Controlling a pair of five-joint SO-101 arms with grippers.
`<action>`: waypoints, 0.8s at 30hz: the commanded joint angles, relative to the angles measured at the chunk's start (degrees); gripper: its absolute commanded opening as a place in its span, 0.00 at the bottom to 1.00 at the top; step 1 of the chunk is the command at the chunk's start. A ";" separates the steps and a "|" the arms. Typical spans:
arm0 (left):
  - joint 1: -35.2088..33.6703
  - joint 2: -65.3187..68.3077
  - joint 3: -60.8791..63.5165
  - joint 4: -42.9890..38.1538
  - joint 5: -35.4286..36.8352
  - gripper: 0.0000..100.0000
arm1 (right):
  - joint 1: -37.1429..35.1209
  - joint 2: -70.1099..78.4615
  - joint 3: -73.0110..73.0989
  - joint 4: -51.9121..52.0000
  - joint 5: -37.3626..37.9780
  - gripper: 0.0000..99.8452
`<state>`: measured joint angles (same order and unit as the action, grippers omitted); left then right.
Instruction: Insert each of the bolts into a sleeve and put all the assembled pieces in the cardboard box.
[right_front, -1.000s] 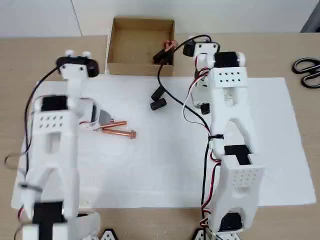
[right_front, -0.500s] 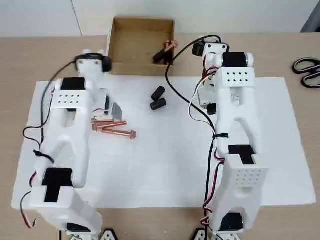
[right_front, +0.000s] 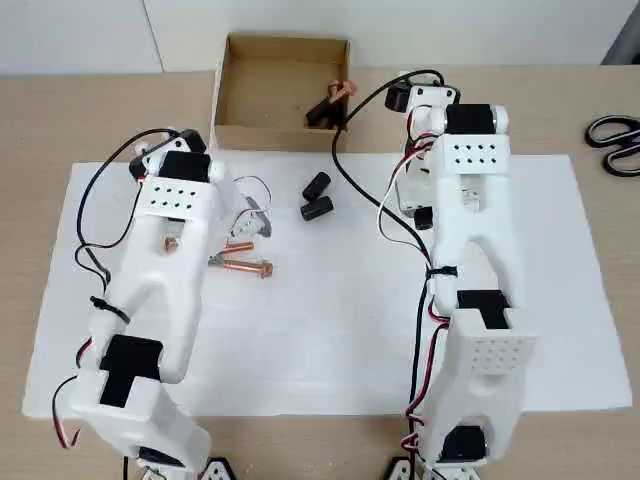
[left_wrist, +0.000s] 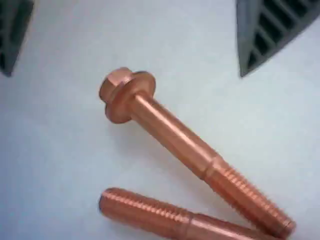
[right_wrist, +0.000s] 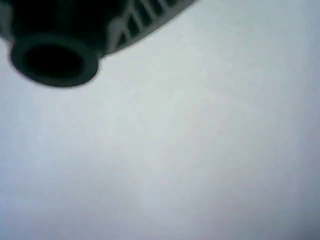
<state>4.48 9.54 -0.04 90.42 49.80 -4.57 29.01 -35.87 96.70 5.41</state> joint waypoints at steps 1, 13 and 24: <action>-2.02 -1.49 -0.75 -2.20 1.76 0.27 | 0.04 -4.09 -0.18 0.40 -0.53 0.00; -14.24 5.19 -0.92 -4.84 16.00 0.27 | -0.04 -4.00 -0.18 0.31 -1.85 0.00; -14.95 11.43 -1.10 -10.37 16.09 0.27 | -0.04 -4.00 -0.18 0.31 -2.02 0.00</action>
<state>-10.11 21.32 -0.04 81.80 65.63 -4.57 29.01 -35.87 96.70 3.82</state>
